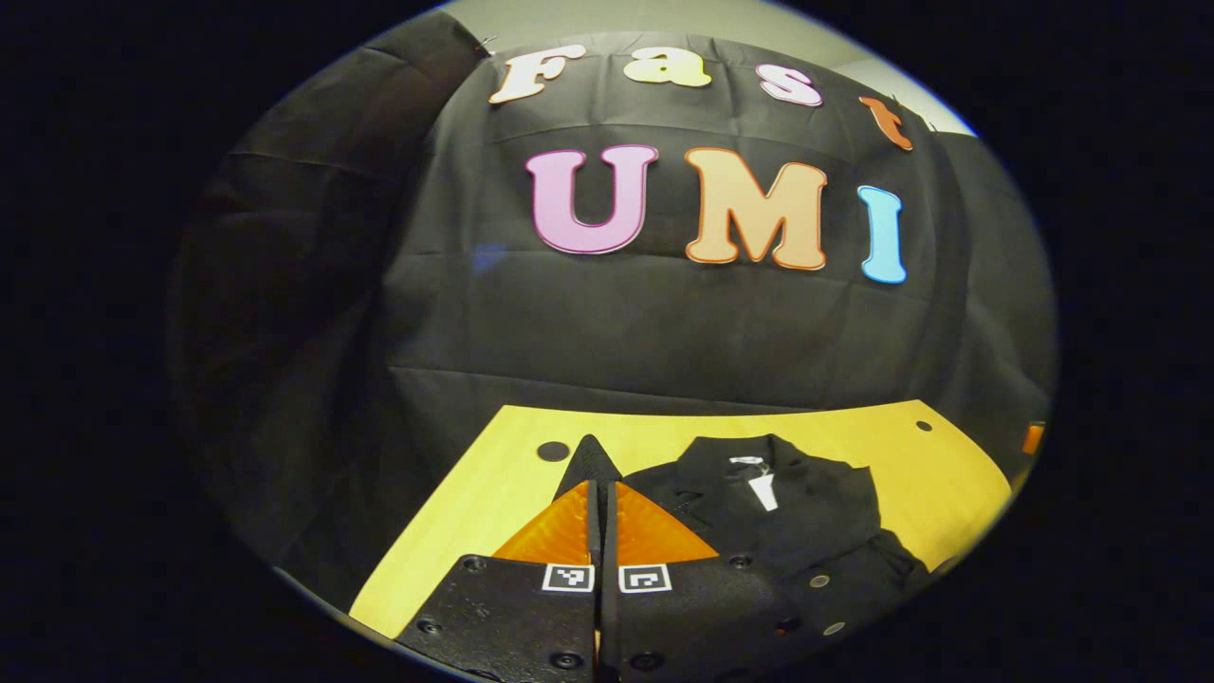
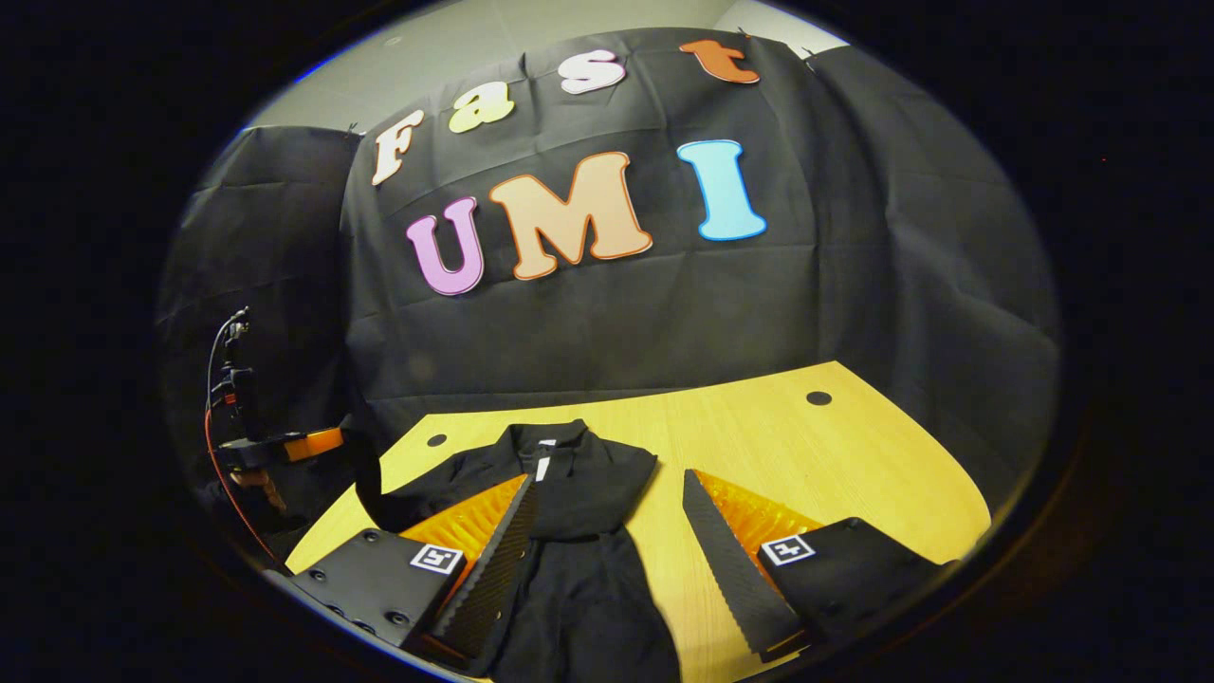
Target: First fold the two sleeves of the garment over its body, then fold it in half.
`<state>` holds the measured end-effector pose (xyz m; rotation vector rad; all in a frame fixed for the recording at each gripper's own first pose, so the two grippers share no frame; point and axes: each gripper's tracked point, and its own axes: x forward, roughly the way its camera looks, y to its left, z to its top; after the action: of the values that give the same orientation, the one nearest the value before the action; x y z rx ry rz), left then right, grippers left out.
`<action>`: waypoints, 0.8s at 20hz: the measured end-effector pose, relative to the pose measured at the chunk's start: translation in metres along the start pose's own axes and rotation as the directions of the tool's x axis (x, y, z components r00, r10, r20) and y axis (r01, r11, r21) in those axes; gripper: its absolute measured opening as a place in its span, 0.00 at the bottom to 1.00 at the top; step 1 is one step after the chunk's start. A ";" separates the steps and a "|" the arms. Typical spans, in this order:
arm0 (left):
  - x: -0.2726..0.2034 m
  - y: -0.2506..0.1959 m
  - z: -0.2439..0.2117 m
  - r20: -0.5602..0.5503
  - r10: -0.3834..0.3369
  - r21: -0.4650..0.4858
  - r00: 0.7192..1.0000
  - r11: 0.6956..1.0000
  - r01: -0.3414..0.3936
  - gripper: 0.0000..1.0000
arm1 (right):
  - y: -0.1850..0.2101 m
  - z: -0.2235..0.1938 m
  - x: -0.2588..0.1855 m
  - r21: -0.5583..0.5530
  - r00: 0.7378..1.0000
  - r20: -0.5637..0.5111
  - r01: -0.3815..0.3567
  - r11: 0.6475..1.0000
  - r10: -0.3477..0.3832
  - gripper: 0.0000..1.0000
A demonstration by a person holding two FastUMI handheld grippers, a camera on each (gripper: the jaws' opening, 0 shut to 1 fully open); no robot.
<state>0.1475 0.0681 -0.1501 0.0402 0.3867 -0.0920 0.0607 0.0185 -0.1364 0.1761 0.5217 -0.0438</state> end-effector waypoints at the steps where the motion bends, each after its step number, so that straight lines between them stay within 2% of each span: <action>1: 0.005 -0.012 0.002 0.001 -0.018 0.007 1.000 1.000 0.018 0.00 | -0.006 -0.001 -0.003 0.008 1.000 -0.002 0.007 1.000 -0.007 0.98; 9: 0.036 -0.112 0.015 -0.007 -0.159 0.031 0.987 0.987 0.159 0.00 | -0.049 -0.009 -0.025 0.040 0.998 -0.003 0.066 0.997 -0.066 0.98; 16: 0.047 -0.192 0.016 -0.026 -0.278 0.046 0.960 0.959 0.279 0.00 | -0.082 -0.012 -0.042 0.073 0.993 0.002 0.114 0.991 -0.115 0.98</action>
<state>0.1780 -0.1274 -0.1575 0.0345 0.4074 -0.3805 0.0118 -0.0606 -0.1384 0.2171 0.5238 -0.1753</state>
